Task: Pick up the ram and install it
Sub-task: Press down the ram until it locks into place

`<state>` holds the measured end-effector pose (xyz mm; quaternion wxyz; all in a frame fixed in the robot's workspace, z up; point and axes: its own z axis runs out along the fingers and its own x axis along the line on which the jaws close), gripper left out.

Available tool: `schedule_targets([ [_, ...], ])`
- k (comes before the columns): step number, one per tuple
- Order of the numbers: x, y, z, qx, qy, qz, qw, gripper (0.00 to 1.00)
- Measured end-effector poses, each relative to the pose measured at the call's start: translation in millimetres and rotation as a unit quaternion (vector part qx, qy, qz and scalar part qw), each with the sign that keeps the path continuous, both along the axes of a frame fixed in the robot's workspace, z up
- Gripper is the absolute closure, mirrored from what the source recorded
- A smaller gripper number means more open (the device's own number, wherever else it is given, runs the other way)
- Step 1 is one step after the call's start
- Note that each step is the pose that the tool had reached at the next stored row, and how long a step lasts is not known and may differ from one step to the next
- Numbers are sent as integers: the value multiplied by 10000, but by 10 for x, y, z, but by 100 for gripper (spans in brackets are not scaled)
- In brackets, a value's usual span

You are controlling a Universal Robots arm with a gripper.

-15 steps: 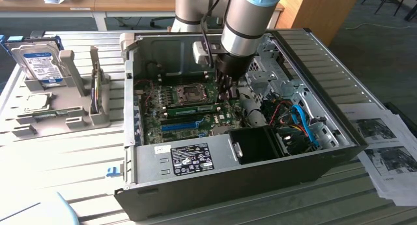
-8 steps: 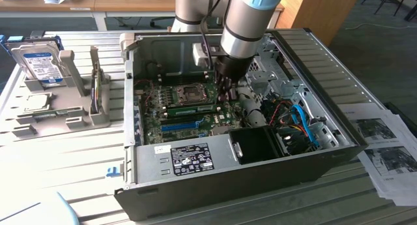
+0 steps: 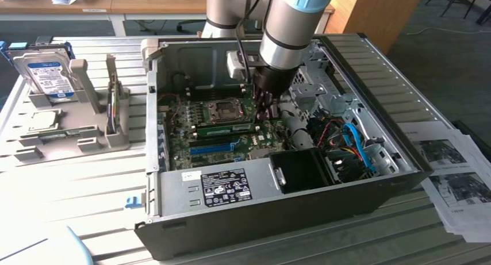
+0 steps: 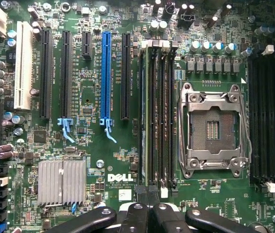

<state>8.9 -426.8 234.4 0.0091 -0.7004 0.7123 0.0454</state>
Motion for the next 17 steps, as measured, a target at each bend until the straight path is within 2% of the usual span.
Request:
schedule_targets([
  [17, 0, 11, -31, 1, 0, 0, 10000, 91],
])
